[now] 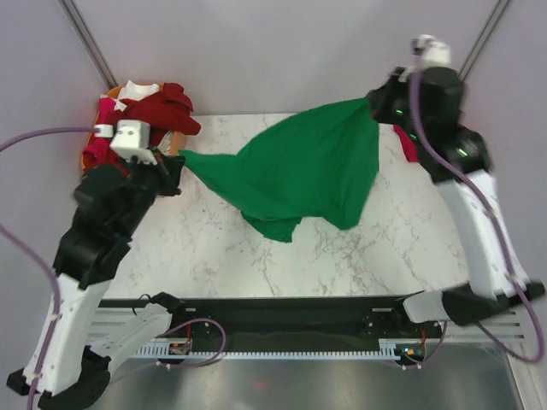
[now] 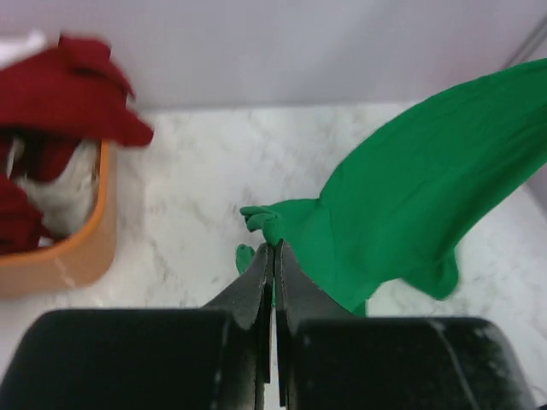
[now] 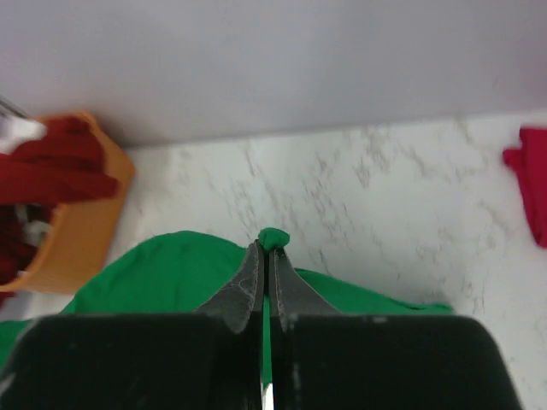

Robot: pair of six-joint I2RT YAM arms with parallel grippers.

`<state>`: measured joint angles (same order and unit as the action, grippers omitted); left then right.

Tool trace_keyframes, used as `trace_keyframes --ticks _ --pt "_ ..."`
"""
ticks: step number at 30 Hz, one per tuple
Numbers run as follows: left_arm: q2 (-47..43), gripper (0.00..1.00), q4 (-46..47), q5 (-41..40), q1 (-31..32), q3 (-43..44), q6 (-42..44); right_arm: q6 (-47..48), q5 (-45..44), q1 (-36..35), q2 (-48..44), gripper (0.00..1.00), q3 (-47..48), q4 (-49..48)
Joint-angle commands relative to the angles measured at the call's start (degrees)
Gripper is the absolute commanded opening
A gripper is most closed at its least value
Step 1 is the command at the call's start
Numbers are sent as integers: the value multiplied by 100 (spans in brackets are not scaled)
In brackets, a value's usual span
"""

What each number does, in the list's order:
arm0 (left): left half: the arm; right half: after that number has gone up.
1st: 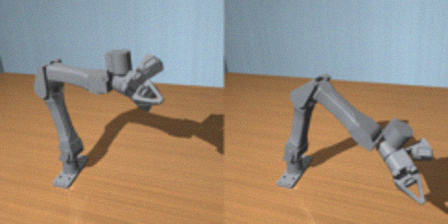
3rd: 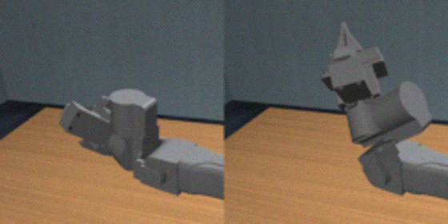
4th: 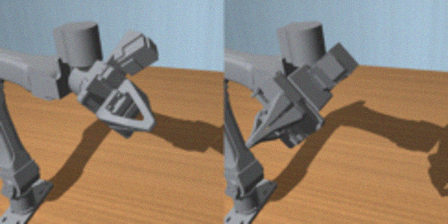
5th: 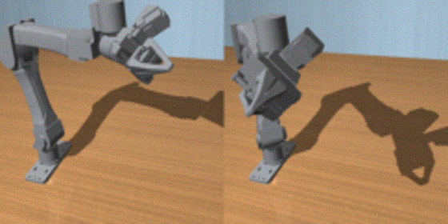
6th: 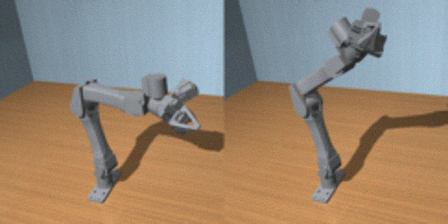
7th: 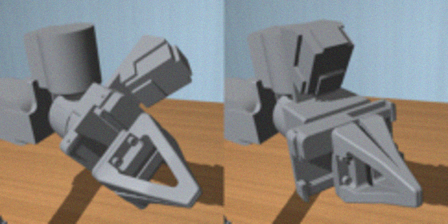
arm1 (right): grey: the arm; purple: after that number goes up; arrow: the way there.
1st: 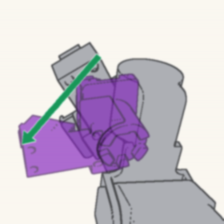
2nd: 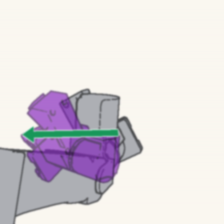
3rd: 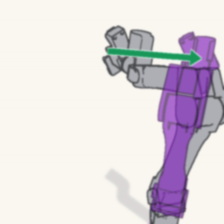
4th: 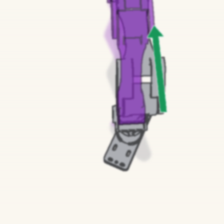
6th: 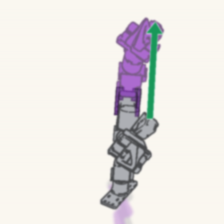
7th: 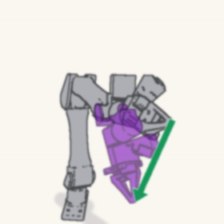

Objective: Fold and stack the t-shirts
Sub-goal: Flatten the tshirt out

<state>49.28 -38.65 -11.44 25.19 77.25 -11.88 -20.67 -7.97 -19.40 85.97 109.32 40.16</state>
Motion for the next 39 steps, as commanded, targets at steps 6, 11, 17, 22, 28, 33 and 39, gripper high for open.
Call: trace_keyframes --ticks 6,11,17,22,28,33,39 --pt "-972 2 271 2364 -14 1722 1178 405 181 -3 -3629 0 -1324 -324" --pt "-1184 2 271 2831 -14 2425 1302 458 173 -3 -4737 0 -1449 -308" --pt "-754 2 183 2763 -32 2944 1241 546 -239 -2 -4538 0 -1124 -44" --pt "-191 2 270 2542 -32 2778 1468 722 -995 -2 -3914 0 -1088 -78" --pt "1161 2 1122 2155 -32 2426 2092 792 -1945 6 -2535 0 -1404 -429" --pt "3994 2 1396 2155 -681 3258 2383 276 -2254 593 -769 0 -1721 -1282" --pt "7075 100 1264 1619 -1411 5491 1744 -227 -1603 1263 1797 84 -669 -794"
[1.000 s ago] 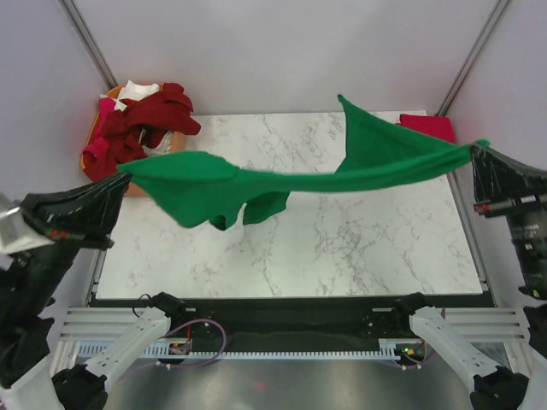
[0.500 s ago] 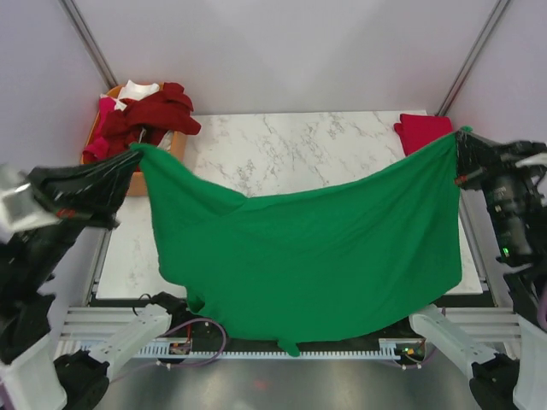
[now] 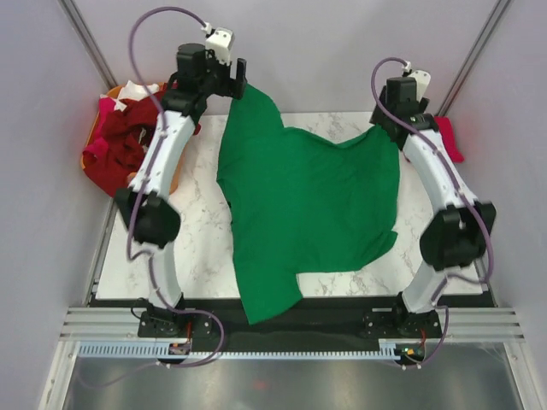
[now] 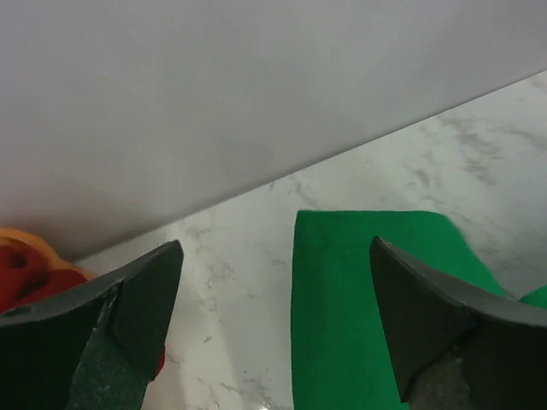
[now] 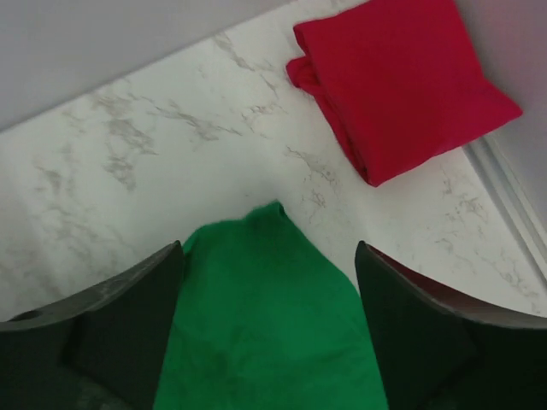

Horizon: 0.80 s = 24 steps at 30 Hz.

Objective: Fold and stack the t-shirts
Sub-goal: Flatten the tshirt out

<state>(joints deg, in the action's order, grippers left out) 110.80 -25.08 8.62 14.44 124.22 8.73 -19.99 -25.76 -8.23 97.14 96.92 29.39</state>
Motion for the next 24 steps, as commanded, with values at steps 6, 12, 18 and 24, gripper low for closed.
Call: trace_keyframes --ticks 6,12,18,24 --pt "1524 100 -471 -634 -354 850 -1040 -207 71 164 1501 98 1356 744" --pt "382 100 -524 -1328 -354 -178 -1022 -199 431 164 580 98 522 515" --pt "-1162 100 -866 -1003 -231 -2040 -1531 -172 1019 155 -264 98 -891 437" --pt "-2693 95 -946 -783 190 -4623 -2315 -373 1749 164 -1212 98 -2525 384"
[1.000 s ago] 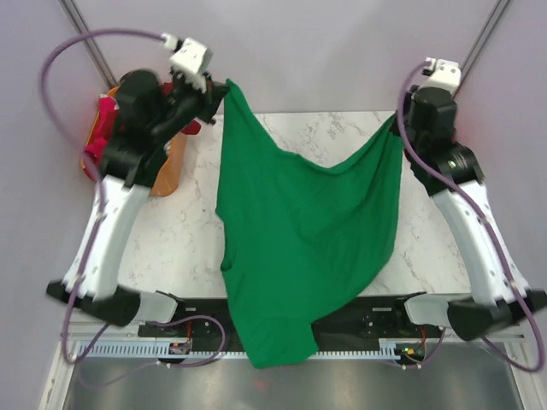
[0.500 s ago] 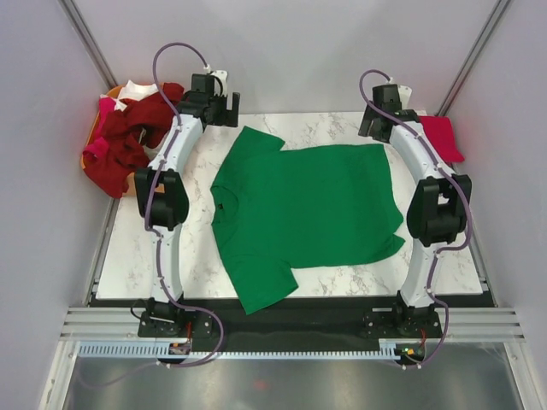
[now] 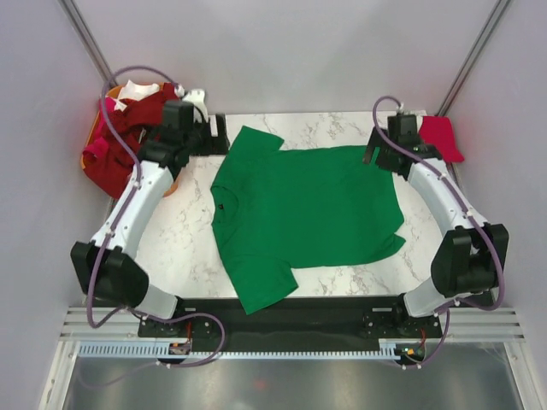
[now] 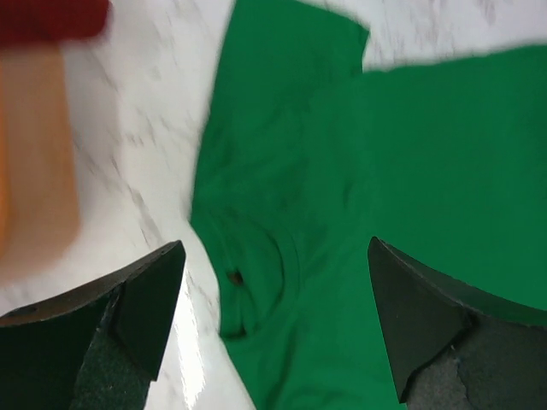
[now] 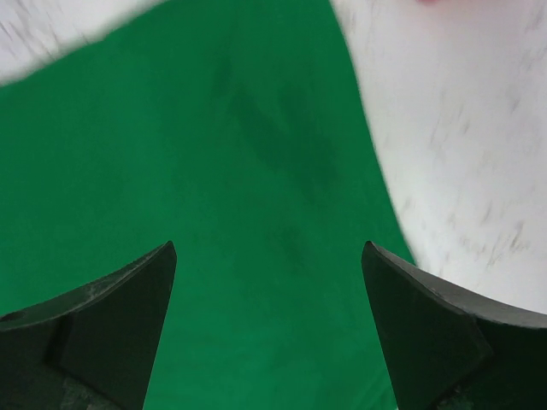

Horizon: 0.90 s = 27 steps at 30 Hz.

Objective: Fold and stack the t-shirts
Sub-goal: Flatten the tshirt out

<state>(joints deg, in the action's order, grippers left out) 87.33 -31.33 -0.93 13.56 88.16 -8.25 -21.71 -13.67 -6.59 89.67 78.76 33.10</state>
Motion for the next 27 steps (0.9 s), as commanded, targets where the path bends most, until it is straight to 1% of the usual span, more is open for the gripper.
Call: trace_keyframes --ticks 1,2,3,4,5,6,7,8,9,10,11,12,13,14,15,18,22,23,25,27 --pt "-940 94 -382 189 366 -1359 -1095 -410 776 0 -633 98 -931 -23" --pt "-1207 94 -426 146 471 -2042 -1308 -465 944 0 -809 98 -1150 -101" --pt "-1505 93 -496 128 585 -2335 -1528 -509 1050 -9 -1132 98 -1361 -224" --pt "-1769 93 -671 215 865 -2626 -1913 -535 1042 -18 -1275 98 -1651 -234" --pt "-2268 93 -794 190 1198 -3142 -2117 -509 998 -18 -1511 98 -1827 -217" --pt "-2490 93 -917 190 1201 -3382 -2337 -500 920 -26 -1609 98 -1829 -190" --pt "-2719 93 -1032 207 1515 -3637 -2791 -500 780 -18 -1697 98 -1899 -129" --pt "-3139 94 -1233 242 1657 -4066 -3005 -526 613 -18 -1785 98 -1900 -76" --pt "-3308 94 -1383 268 1876 -4261 -3233 -562 516 -18 -1943 98 -1882 11" --pt "-3519 93 -1445 330 1983 -4463 -3688 -623 462 -26 -2023 98 -1882 47" --pt "-3686 92 -1481 330 2088 -4822 -3692 -693 418 -18 -2110 98 -1882 56" --pt "-4001 92 -1481 330 2193 -5000 -3692 -720 427 -18 -2277 98 -1891 56" --pt "-4126 92 -1481 330 2412 -5149 -3692 -729 427 -18 -2374 98 -1899 56" --pt "-4232 92 -1481 330 2501 -5421 -3692 -755 427 -26 -2453 98 -1917 56" --pt "-4381 89 -1455 513 2633 -5528 -4676 -781 366 -18 -2619 98 -1952 65" --pt "-4453 87 -1289 541 2888 -5836 -5010 -922 312 0 -2893 98 -2110 73" --pt "-4365 86 -893 480 3275 -6152 -5370 -879 427 157 -2876 98 -2190 249" --pt "-4347 84 -736 471 3345 -6336 -5449 -870 418 228 -2859 98 -2198 328" --pt "-4295 81 -113 689 3451 -6556 -5634 -835 505 481 -2867 98 -2251 390" --pt "-4163 77 389 1066 3495 -6960 -5757 -808 576 641 -2937 98 -2277 425"
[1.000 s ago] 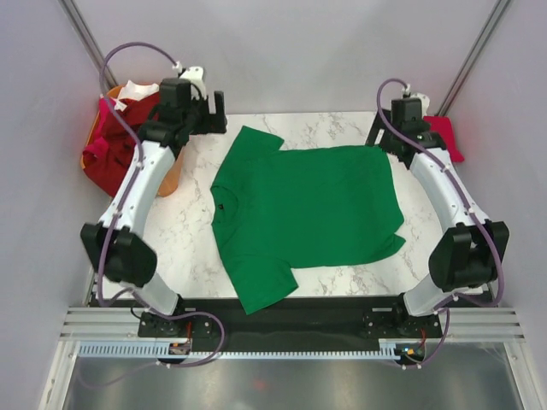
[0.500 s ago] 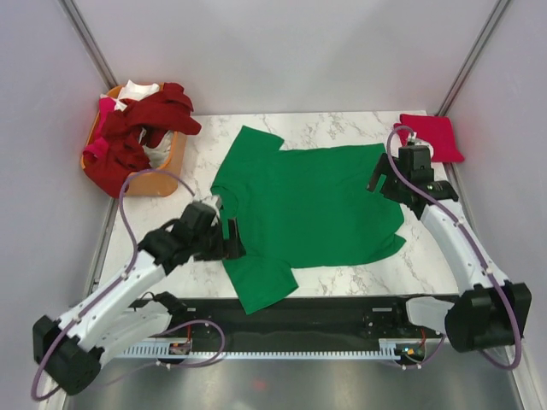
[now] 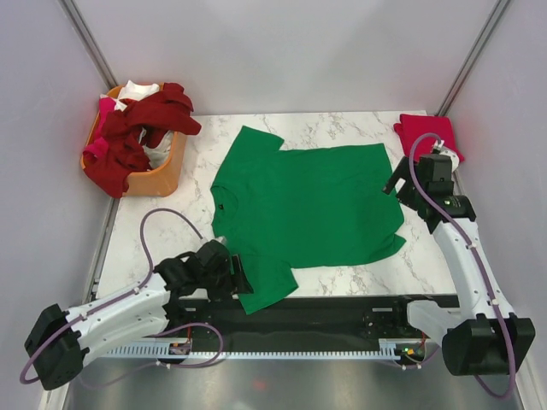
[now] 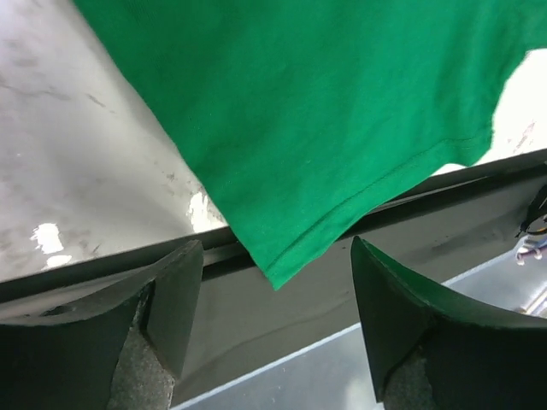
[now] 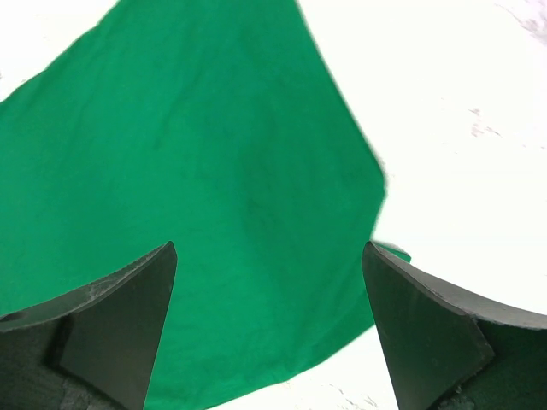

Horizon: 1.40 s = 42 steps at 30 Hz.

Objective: Fold and stack the t-shirts
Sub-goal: Flatten the tshirt out

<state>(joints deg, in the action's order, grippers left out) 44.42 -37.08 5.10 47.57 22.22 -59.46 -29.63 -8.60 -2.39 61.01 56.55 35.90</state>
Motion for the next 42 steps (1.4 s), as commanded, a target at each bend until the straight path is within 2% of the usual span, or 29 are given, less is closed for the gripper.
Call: trace_keyframes --ticks 1,7,10,11,15,16,17,19,20,23,28,33,34,40,42 --pt "197 76 1314 517 112 -463 -706 -17 86 413 -89 98 -57 171" --pt "936 66 1624 632 384 -578 -689 -43 429 758 -55 98 49 321" --pt "1051 56 2037 694 516 -806 -847 -113 491 951 -11 98 -48 391" --pt "1042 48 2082 650 534 -807 -874 -140 543 1012 -28 98 -152 400" --pt "753 40 2082 422 534 -728 -804 -183 851 1565 51 98 -522 479" --pt "700 36 2082 369 534 -658 -760 -227 999 1688 60 98 -610 514" --pt "664 22 2082 264 534 -614 -708 -297 1114 1820 -19 98 -854 514" --pt "594 13 2073 193 534 -500 -646 -517 1334 2172 -194 98 -1128 479" --pt "594 4 2065 132 534 -456 -602 -570 1335 2225 -317 97 -1355 479" --pt "786 3 2073 96 525 -306 -470 -641 1273 2313 -327 88 -1760 488" --pt "1156 2 2082 52 525 -174 -250 -729 1493 2445 -152 83 -2262 146" --pt "902 2 2091 -80 516 -200 -154 -702 1616 2507 402 73 -2412 -390" --pt "858 2 2091 -97 516 -209 -145 -711 1625 2498 490 68 -2421 -521" --pt "831 2 2082 -124 499 -244 -153 -702 1607 2498 701 54 -2465 -917" --pt "822 2 2091 -141 499 -235 -153 -729 1686 2507 771 53 -2509 -1146"
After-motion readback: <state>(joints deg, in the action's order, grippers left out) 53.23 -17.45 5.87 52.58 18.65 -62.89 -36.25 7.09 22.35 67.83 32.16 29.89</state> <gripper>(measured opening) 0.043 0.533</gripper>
